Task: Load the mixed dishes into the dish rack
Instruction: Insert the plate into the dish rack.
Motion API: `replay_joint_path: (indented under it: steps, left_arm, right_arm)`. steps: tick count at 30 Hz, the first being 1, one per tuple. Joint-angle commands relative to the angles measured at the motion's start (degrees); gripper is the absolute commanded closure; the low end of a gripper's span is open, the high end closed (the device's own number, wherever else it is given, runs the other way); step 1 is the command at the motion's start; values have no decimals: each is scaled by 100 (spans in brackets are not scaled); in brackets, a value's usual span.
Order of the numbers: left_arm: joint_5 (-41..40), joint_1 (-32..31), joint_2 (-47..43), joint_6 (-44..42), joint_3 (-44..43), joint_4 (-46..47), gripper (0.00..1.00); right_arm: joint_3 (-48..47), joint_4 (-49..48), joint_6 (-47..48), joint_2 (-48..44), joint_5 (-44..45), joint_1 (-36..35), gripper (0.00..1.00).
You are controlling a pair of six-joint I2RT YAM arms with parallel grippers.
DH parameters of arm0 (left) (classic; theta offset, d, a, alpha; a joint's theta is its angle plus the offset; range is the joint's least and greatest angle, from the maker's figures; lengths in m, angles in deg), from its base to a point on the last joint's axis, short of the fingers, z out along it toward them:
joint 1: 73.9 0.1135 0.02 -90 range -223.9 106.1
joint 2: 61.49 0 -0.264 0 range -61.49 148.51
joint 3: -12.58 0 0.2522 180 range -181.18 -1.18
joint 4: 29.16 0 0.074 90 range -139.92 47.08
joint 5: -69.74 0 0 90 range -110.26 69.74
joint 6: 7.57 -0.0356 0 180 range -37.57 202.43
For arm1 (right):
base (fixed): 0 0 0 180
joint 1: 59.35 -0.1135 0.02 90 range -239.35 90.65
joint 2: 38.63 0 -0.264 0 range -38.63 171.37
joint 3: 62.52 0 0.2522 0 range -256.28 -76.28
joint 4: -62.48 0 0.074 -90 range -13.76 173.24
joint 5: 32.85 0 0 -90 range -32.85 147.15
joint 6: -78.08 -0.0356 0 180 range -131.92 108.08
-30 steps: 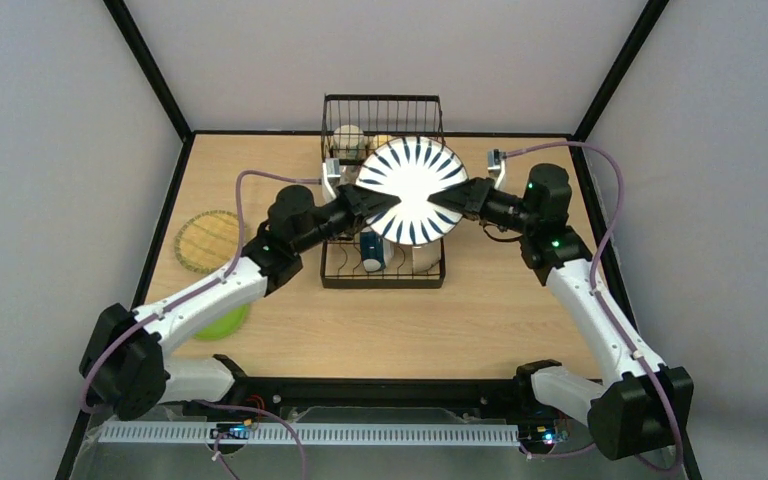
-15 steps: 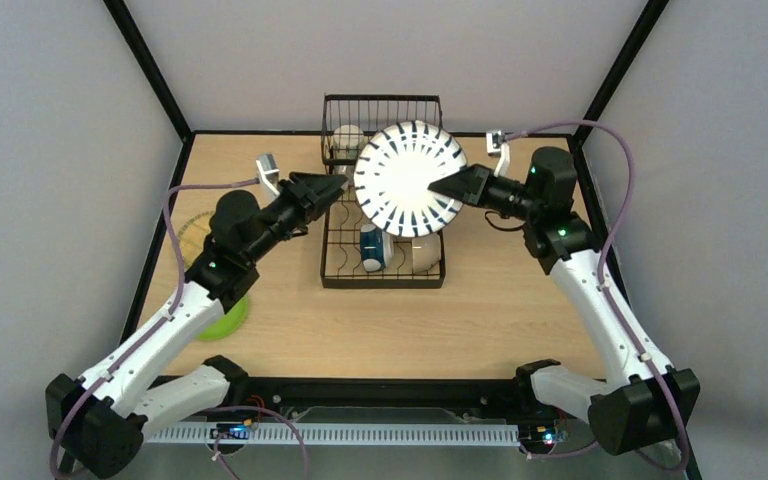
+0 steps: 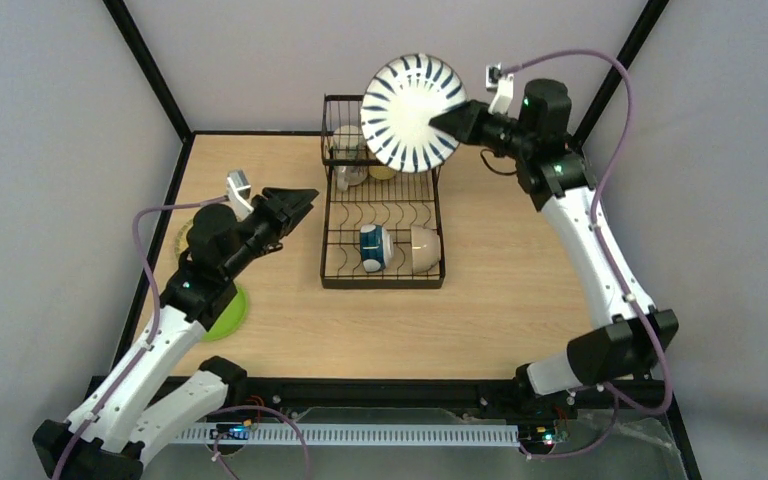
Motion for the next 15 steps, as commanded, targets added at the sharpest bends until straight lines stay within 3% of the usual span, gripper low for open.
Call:
replay_joint_path:
  steps: [1,8,15]
  left_arm:
    - [-77,131,-135,-474,-108,-845,3]
    - [-146,177,-47,-912,-384,-1444,3]
    - [-276,180,36,-1192,-480,-1791,4]
  right_arm:
    - [-1384,257,731,569,685,17,100]
    - [-3200,1120,1490,1723,1548,0,100]
    - [-4061,1432,2267,2395,2846,-293,100]
